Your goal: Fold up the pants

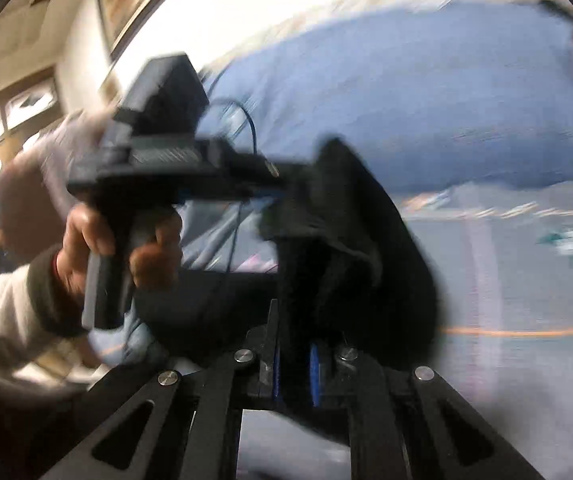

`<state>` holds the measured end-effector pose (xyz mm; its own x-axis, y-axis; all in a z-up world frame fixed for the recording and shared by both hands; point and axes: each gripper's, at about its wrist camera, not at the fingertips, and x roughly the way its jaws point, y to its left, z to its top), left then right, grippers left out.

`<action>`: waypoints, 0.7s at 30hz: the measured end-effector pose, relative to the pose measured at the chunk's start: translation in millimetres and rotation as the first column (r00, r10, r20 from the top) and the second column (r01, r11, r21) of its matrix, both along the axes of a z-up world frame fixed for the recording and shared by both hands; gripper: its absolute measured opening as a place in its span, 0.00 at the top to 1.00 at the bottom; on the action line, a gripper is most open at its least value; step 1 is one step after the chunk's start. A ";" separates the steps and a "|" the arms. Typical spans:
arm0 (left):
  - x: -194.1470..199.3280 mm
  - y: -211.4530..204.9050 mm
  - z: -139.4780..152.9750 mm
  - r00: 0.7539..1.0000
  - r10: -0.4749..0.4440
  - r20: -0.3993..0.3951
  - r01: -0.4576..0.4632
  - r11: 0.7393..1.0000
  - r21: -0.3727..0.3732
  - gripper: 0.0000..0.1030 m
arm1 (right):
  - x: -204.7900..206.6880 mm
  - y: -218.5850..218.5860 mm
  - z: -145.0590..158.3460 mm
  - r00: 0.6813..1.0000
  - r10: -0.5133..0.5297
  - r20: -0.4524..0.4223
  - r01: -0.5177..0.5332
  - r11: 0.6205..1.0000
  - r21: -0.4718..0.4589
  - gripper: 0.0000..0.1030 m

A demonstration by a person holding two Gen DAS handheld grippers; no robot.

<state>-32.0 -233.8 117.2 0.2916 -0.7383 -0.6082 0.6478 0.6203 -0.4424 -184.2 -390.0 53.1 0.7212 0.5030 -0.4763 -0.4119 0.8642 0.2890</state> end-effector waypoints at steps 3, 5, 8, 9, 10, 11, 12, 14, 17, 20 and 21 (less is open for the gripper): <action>4.5 52.8 -23.5 0.990 0.125 -0.066 -0.124 0.992 0.023 0.43 | 40.7 35.1 -28.3 0.962 0.216 -0.165 -0.216 0.976 0.019 0.72; 1.0 75.2 -36.9 0.979 0.171 -0.107 -0.169 0.985 0.030 0.43 | 54.3 50.4 -42.2 0.934 0.226 -0.276 -0.237 0.971 -0.008 0.65; -9.5 85.7 -47.8 0.973 0.191 -0.128 -0.189 0.982 0.032 0.42 | 35.0 54.3 -26.6 0.944 0.239 -0.229 -0.259 0.964 -0.061 0.65; -14.6 84.2 -52.2 0.972 0.193 -0.137 -0.190 0.981 0.034 0.40 | 24.0 47.9 -18.3 0.952 0.237 -0.194 -0.250 0.967 -0.049 0.64; -18.6 81.3 -54.7 0.971 0.188 -0.148 -0.186 0.982 0.033 0.33 | 15.5 38.4 -11.6 0.962 0.218 -0.161 -0.226 0.974 -0.032 0.63; -22.3 72.3 -58.1 0.971 0.177 -0.164 -0.174 0.984 0.033 0.30 | 6.8 25.8 -6.5 0.976 0.175 -0.128 -0.178 0.984 -0.019 0.60; -25.1 66.7 -59.8 0.972 0.167 -0.168 -0.164 0.986 0.033 0.30 | 0.3 15.0 -4.1 0.987 0.119 -0.106 -0.122 0.992 -0.018 0.59; -31.9 50.7 -64.8 0.977 0.143 -0.161 -0.136 0.989 0.052 0.29 | -3.0 -4.9 -5.0 0.995 0.012 -0.095 -0.013 1.000 -0.005 0.59; -37.3 22.2 -72.4 0.980 0.132 -0.150 -0.117 0.988 0.101 0.29 | 1.7 -22.3 -13.2 0.987 -0.110 -0.114 0.112 0.994 0.015 0.60; -42.4 -2.5 -76.7 0.992 0.107 -0.073 -0.093 0.981 0.171 0.54 | 21.6 -23.8 -17.6 0.980 -0.159 -0.118 0.159 0.987 -0.016 0.68; -42.2 -8.9 -73.3 0.995 0.086 -0.050 -0.076 0.980 0.183 0.76 | 29.3 -19.5 -15.4 0.977 -0.174 -0.123 0.170 0.985 -0.043 0.70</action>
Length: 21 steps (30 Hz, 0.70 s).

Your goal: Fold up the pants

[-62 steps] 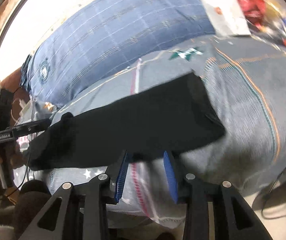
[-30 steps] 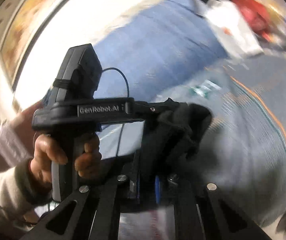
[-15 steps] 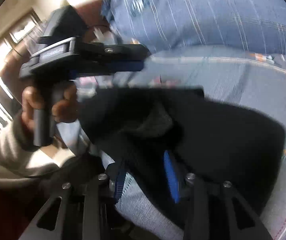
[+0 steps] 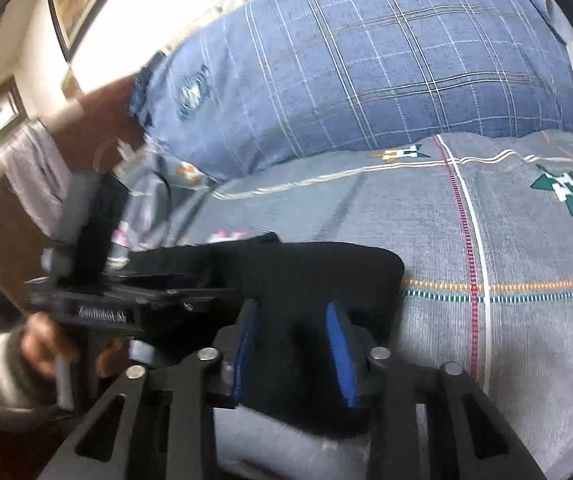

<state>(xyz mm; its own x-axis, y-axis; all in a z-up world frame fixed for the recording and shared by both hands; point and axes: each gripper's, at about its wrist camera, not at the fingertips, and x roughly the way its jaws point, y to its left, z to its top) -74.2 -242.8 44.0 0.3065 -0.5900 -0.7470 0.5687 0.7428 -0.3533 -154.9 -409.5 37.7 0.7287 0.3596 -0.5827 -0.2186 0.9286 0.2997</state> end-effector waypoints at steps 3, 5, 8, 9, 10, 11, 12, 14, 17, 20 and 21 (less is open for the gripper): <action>1.6 -0.7 11.1 0.999 -0.008 0.053 0.006 1.000 0.024 0.78 | 15.8 7.8 -3.0 0.999 -0.034 -0.037 0.032 0.997 -0.066 0.74; 4.0 2.2 6.8 0.998 -0.002 0.059 -0.002 0.997 0.081 0.78 | 18.6 5.2 -6.0 0.999 -0.037 -0.035 0.035 0.998 -0.060 0.74; 7.2 17.2 -8.8 1.000 0.028 -0.004 -0.027 0.996 0.079 0.78 | 21.7 12.3 -22.1 0.999 -0.027 -0.045 0.024 0.996 -0.081 0.74; 7.0 21.9 -8.3 0.999 0.035 -0.010 -0.034 0.997 0.070 0.77 | 19.7 15.9 -22.4 0.999 -0.012 -0.035 0.008 0.995 -0.098 0.74; 5.9 24.7 -6.6 0.999 0.044 -0.013 -0.042 0.996 0.075 0.75 | 17.7 17.8 -22.2 0.999 0.002 -0.039 -0.007 0.993 -0.114 0.74; 4.0 28.8 -3.5 0.998 0.056 -0.015 -0.055 0.995 0.079 0.74 | 18.0 18.9 -18.9 0.999 0.013 -0.052 -0.019 0.992 -0.127 0.74; 1.6 32.3 -0.8 0.998 0.064 -0.014 -0.062 0.995 0.077 0.73 | 18.3 17.9 -14.1 0.998 0.017 -0.065 -0.025 0.992 -0.121 0.74; -4.7 40.6 5.7 0.997 0.073 0.005 -0.073 0.994 0.083 0.73 | 17.7 17.0 -4.2 0.999 0.014 -0.053 -0.020 0.994 -0.108 0.74; -12.0 51.7 11.2 0.994 0.103 0.030 -0.106 0.989 0.100 0.73 | 19.4 22.7 7.2 1.000 0.023 -0.002 -0.023 0.992 -0.125 0.74; -17.0 67.1 12.1 0.990 0.141 0.016 -0.142 0.986 0.092 0.73 | 40.6 39.7 -2.7 0.997 0.064 -0.047 -0.070 0.987 -0.145 0.74; -18.5 72.5 12.9 0.988 0.153 0.017 -0.154 0.984 0.093 0.73 | 50.9 47.7 -13.4 0.993 0.082 -0.084 -0.095 0.982 -0.163 0.74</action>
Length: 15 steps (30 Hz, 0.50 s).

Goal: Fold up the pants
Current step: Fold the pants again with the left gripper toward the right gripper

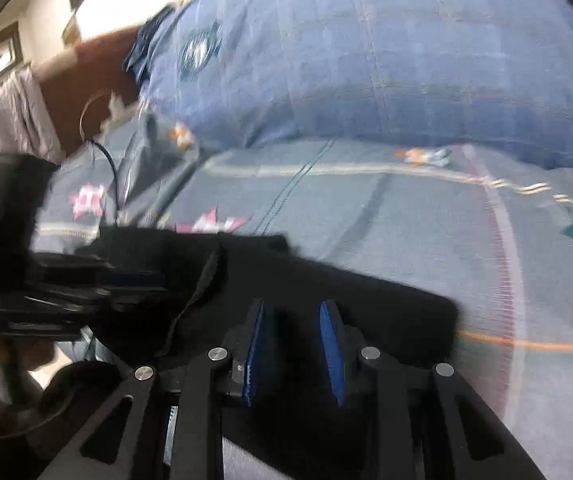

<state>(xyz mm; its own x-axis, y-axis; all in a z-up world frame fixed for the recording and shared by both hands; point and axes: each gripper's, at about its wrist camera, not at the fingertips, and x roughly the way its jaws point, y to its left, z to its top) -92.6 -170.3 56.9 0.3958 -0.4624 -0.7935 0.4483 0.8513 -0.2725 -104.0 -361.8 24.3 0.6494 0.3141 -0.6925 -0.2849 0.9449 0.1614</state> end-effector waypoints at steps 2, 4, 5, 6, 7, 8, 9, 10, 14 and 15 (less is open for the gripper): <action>-5.6 14.1 4.6 0.999 0.038 0.012 -0.038 0.999 0.004 0.66 | 6.2 10.2 -5.6 1.000 -0.004 0.002 0.004 0.999 -0.048 0.74; -10.7 27.8 9.0 0.997 0.071 0.024 -0.071 0.997 -0.007 0.62 | 6.0 15.5 2.7 1.000 0.004 -0.016 -0.005 0.998 -0.059 0.74; -13.4 38.2 11.8 0.995 0.095 0.030 -0.095 0.995 -0.014 0.57 | 4.4 17.6 8.3 1.000 0.011 -0.017 -0.012 0.998 -0.056 0.74; -15.3 46.0 13.6 0.993 0.114 0.035 -0.114 0.993 -0.020 0.54 | 1.1 20.5 14.7 1.000 0.022 0.006 -0.021 0.998 -0.051 0.74; -18.2 57.0 15.7 0.989 0.144 0.042 -0.142 0.989 -0.036 0.48 | -1.1 24.7 19.4 0.999 0.036 0.025 -0.035 0.998 -0.052 0.74; -20.1 64.6 16.6 0.985 0.167 0.042 -0.165 0.985 -0.051 0.46 | -2.0 28.6 21.1 0.998 0.052 0.030 -0.050 0.997 -0.057 0.74; -21.6 71.5 16.9 0.982 0.185 0.040 -0.183 0.981 -0.060 0.46 | -0.9 36.1 20.9 0.997 0.074 0.027 -0.072 0.995 -0.069 0.74; -24.0 80.6 16.6 0.978 0.207 0.033 -0.205 0.977 -0.066 0.46 | -0.1 42.4 18.4 0.996 0.090 0.018 -0.088 0.992 -0.087 0.74; -33.8 108.5 13.6 0.964 0.266 0.023 -0.264 0.962 -0.066 0.46 | 7.1 66.5 -1.9 0.989 0.138 -0.055 -0.145 0.976 -0.161 0.74; -36.6 116.8 12.0 0.958 0.284 0.023 -0.283 0.957 -0.062 0.46 | 5.6 69.6 1.9 0.989 0.141 -0.052 -0.148 0.973 -0.175 0.74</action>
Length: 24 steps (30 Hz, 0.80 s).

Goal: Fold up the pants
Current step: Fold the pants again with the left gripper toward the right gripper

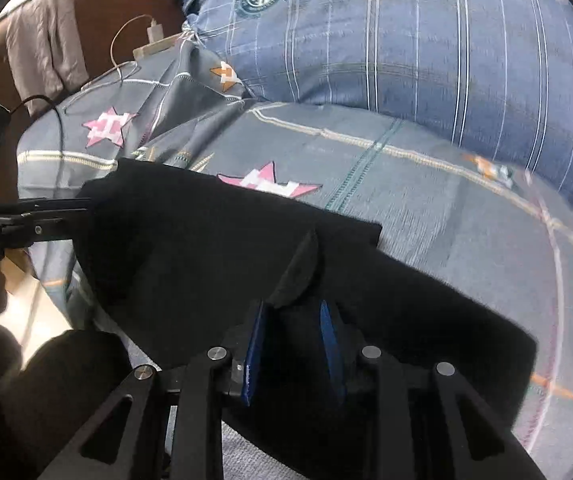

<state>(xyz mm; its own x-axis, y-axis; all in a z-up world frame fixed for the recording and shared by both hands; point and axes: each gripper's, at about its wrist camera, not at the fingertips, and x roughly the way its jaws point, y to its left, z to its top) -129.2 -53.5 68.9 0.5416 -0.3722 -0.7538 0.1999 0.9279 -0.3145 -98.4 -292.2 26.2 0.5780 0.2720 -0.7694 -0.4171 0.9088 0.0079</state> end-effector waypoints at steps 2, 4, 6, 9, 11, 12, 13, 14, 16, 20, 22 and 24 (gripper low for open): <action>-5.4 15.3 -3.7 0.999 0.042 -0.003 -0.042 0.999 -0.007 0.46 | -0.7 3.2 10.3 1.000 0.015 -0.003 -0.015 1.000 0.019 0.74; -7.7 30.0 -8.2 0.997 0.074 -0.013 -0.074 0.996 -0.041 0.46 | -1.3 9.4 22.3 0.999 0.037 0.022 -0.037 0.999 0.037 0.73; -13.4 43.1 -11.8 0.993 0.121 -0.013 -0.122 0.991 -0.054 0.40 | 1.6 23.2 30.1 0.996 0.078 0.034 -0.079 0.996 0.036 0.68; -20.7 56.1 -16.7 0.986 0.168 -0.011 -0.169 0.982 -0.081 0.35 | 9.2 42.6 31.9 0.991 0.129 0.031 -0.130 0.991 0.023 0.65; -23.6 65.5 -21.8 0.980 0.198 -0.028 -0.200 0.974 -0.109 0.35 | 17.2 57.8 31.0 0.986 0.162 0.027 -0.162 0.987 0.003 0.65; -23.4 68.8 -23.9 0.977 0.209 -0.034 -0.212 0.970 -0.120 0.35 | 21.4 66.7 30.4 0.983 0.180 0.027 -0.180 0.984 -0.009 0.64; -23.3 72.4 -27.4 0.974 0.222 -0.045 -0.226 0.965 -0.129 0.35 | 24.9 74.5 29.9 0.980 0.198 0.028 -0.198 0.980 -0.018 0.64; -23.1 73.3 -29.0 0.972 0.229 -0.052 -0.234 0.963 -0.133 0.35 | 27.5 80.0 29.6 0.977 0.213 0.027 -0.213 0.977 -0.023 0.62; -21.4 75.3 -35.6 0.968 0.240 -0.076 -0.248 0.958 -0.141 0.35 | 35.6 96.6 28.5 0.969 0.248 0.024 -0.247 0.969 -0.026 0.59; -20.5 70.9 -42.1 0.969 0.234 -0.077 -0.243 0.959 -0.149 0.35 | 51.2 122.7 25.1 0.958 0.286 0.015 -0.285 0.958 -0.036 0.58; -19.1 69.6 -44.5 0.969 0.233 -0.080 -0.243 0.957 -0.160 0.32 | 61.6 136.4 22.4 0.954 0.301 0.003 -0.301 0.953 -0.036 0.57; -19.2 66.6 -46.3 0.969 0.232 -0.082 -0.243 0.954 -0.177 0.31 | 71.8 149.4 20.4 0.949 0.315 -0.004 -0.314 0.949 -0.031 0.57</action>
